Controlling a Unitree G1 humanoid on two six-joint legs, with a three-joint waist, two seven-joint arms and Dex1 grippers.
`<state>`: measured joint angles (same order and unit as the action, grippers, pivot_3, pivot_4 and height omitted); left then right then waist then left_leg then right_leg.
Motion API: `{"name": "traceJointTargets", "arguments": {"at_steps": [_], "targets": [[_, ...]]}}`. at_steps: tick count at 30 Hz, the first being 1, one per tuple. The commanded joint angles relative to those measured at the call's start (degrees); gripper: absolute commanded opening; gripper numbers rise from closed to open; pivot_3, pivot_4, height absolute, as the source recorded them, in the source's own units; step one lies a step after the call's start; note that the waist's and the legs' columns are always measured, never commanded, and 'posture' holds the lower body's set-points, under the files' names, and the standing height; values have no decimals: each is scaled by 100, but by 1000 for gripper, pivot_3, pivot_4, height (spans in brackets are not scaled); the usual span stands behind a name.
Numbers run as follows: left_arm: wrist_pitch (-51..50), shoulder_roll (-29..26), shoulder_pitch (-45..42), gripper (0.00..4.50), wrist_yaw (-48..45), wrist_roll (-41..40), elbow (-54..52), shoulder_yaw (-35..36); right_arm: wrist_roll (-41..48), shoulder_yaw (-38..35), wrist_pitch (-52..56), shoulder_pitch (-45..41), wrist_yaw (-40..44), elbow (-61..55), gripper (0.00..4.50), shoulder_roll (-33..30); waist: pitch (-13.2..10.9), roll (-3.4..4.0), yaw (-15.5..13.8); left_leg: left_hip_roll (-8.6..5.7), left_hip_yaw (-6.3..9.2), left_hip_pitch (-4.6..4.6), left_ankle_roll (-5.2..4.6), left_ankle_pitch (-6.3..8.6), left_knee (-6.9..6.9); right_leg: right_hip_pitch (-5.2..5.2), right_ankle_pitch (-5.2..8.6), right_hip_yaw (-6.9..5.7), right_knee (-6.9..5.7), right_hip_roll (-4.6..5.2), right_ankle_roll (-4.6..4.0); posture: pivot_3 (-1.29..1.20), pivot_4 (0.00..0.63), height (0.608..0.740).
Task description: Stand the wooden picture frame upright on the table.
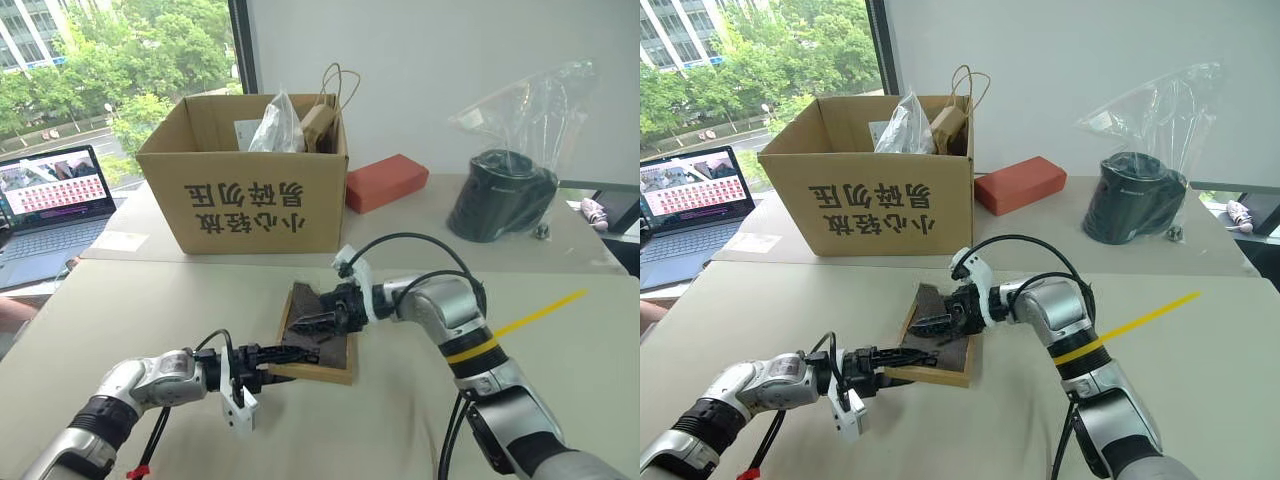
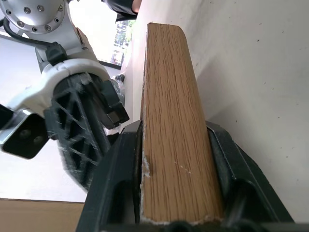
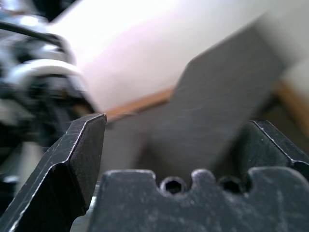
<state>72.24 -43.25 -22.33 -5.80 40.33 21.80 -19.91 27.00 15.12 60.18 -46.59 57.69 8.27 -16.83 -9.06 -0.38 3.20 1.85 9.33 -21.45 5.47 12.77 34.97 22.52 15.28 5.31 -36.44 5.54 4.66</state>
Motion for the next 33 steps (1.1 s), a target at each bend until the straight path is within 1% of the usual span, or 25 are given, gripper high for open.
{"name": "traceJointTargets", "arguments": {"at_steps": [1,5,8,10,12,16,19,20,22,24,25,27,28,29,30,31,33], "targets": [[-4,-43,132,1345,-121,-1,-166,-23,475,-359,185,-15,89,-406,4481,56,-1,1,10,0,0,0,0,0,0,1,0,0,-1,0,0,0,150,740],[-63,-33,233,1345,-183,-40,-240,-9,706,-808,157,-40,-54,-574,4481,-27,-1,0,19,0,-1,-4,2,-1,3,13,3,1,-22,0,-3,0,150,740],[-106,-23,272,1345,-210,-51,-245,-6,851,-1075,41,109,-54,-856,4481,-303,-1,1,29,0,-1,-15,4,-3,4,30,4,2,-30,0,-4,0,150,740],[-143,-11,279,1345,-220,-69,-232,-3,918,-1176,-14,217,-48,-952,4481,-462,-2,1,48,-1,-1,-41,6,-5,9,56,3,2,-41,0,-6,0,150,740],[-166,1,256,1345,-207,-64,-186,8,925,-1230,-63,357,-78,-998,4481,-626,-2,1,62,-2,-1,-54,8,-8,14,68,2,3,-48,0,-7,0,150,740],[-172,17,218,1345,-214,-96,-137,6,854,-1225,-85,721,-157,-1188,4481,-959,-1,0,74,-1,-1,-42,5,-12,13,60,3,2,-52,-1,-6,0,150,740],[-165,28,208,1345,-232,-116,-128,-9,663,-1125,-199,943,-268,-1298,4481,-1221,-2,0,84,-1,-3,-41,3,-18,13,61,3,6,-57,-1,-5,0,150,740],[-154,34,192,1345,-234,-112,-114,-19,477,-1173,-391,1083,-393,-1377,4481,-1387,-2,0,83,-1,-3,-41,5,-20,14,61,4,7,-58,-1,-5,0,150,740],[-139,46,148,1345,-239,-122,-55,-37,-408,-1035,-1788,1712,-340,-1853,4481,-2065,-3,-1,37,-2,-3,-42,5,-23,14,63,7,6,-57,-1,0,0,150,740],[-107,43,108,1345,-234,-133,9,-50,-939,-996,-2913,2324,-190,-2281,4481,-2531,-3,-2,16,-2,-2,-50,6,-23,14,63,20,4,-51,1,22,0,150,740],[-93,41,89,1345,-237,-144,37,-59,-1073,-1010,-3307,2595,-102,-2458,4481,-2686,-3,-2,-27,-3,-3,-50,6,-23,14,64,22,4,-47,2,27,0,150,740],[-53,38,52,1345,-235,-153,88,-78,-1191,-1050,-4048,3082,84,-2731,4481,-2885,-3,-2,-17,-1,-4,-49,5,-23,10,61,28,3,-38,1,36,0,150,740],[-23,46,24,1345,-236,-168,126,-87,-1548,-943,-4772,3328,72,-2821,4481,-3008,-4,-3,5,0,-8,-46,5,-23,11,62,28,9,-38,0,36,0,150,740],[-2,56,-11,1345,-245,-197,159,-98,-2152,-743,-5707,3600,-40,-2910,4481,-3184,-4,-4,11,-1,-9,-45,7,-24,13,61,28,11,-42,0,36,0,150,740],[16,63,-38,1345,-252,-219,187,-104,-2597,-605,-6382,3782,-131,-2946,4481,-3296,-4,-3,14,-1,-11,-42,7,-24,14,58,28,12,-44,0,37,0,150,740],[39,71,-72,1345,-257,-259,213,-109,-3210,-383,-7103,3859,-442,-2973,4481,-3290,-7,-8,24,-1,-12,-38,8,-25,14,56,29,13,-46,0,38,0,150,740],[84,83,-135,1345,-245,-278,262,-103,-3955,-140,-8004,3844,-1021,-2922,4481,-3040,-12,-18,51,0,-17,-28,10,-26,14,51,29,15,-46,0,40,0,150,740]]}}
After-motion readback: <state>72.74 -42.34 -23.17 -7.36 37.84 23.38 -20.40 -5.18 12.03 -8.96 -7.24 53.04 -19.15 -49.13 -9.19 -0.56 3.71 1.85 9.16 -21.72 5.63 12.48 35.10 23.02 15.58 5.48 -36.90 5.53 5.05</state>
